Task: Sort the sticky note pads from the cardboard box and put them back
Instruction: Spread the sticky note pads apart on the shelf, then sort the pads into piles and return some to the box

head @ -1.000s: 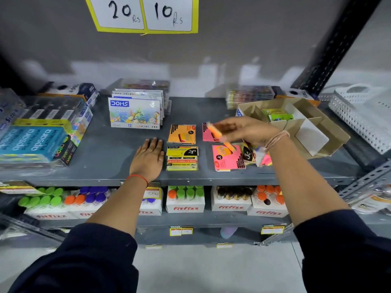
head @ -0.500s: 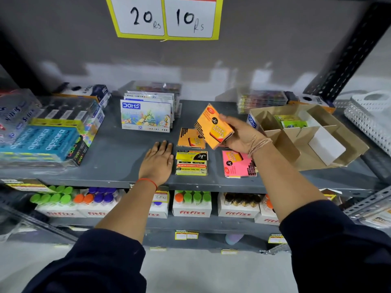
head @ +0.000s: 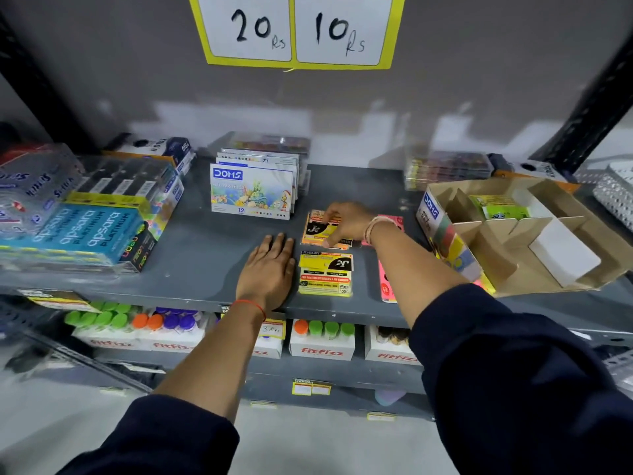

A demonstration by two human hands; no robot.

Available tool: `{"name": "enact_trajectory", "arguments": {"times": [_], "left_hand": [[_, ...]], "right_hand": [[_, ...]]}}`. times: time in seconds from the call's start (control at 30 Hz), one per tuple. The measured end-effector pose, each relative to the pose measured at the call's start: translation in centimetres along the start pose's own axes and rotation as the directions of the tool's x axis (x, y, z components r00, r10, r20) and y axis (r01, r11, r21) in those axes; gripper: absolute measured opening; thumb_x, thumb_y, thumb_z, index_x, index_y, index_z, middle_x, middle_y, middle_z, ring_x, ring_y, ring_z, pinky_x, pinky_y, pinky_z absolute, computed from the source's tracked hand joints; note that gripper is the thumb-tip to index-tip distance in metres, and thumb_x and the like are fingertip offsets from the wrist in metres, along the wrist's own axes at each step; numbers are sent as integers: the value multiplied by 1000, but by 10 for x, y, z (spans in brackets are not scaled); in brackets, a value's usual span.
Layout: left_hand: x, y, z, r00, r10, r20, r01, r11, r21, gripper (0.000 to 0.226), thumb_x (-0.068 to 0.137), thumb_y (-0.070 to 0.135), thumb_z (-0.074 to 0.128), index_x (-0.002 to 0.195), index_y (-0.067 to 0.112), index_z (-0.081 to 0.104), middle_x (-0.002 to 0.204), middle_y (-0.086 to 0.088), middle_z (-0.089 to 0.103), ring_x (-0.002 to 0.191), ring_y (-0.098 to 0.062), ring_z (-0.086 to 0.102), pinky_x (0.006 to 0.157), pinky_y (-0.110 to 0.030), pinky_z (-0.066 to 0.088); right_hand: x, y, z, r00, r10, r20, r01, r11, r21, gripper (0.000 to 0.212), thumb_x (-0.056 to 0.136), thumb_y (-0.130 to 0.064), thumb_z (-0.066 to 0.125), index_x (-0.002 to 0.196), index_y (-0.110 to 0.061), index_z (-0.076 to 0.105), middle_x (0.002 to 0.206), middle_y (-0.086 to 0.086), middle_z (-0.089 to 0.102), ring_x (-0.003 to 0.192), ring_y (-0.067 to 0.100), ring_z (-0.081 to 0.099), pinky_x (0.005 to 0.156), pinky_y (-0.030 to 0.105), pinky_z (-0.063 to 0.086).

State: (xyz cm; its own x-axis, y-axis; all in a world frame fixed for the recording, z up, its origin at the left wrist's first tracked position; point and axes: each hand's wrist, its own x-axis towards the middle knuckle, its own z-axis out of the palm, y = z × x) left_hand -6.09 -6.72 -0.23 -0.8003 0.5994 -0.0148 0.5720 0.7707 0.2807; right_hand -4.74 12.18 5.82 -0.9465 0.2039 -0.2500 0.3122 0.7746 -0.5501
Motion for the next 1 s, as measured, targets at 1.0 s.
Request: {"name": "enact_trajectory", "arguments": {"times": [1.0], "left_hand": [[-4, 5, -3, 1000, 6, 4, -6, 1000, 23, 52, 99, 30, 27, 147, 13, 17, 158, -5, 16, 147, -26, 8, 120, -40, 11]], "right_hand": [[-83, 24, -69, 1000, -4, -17, 0, 962, -274, 78, 71, -18, 79, 139, -20, 41, 137, 5, 52, 122, 26, 50, 99, 31, 39]]}}
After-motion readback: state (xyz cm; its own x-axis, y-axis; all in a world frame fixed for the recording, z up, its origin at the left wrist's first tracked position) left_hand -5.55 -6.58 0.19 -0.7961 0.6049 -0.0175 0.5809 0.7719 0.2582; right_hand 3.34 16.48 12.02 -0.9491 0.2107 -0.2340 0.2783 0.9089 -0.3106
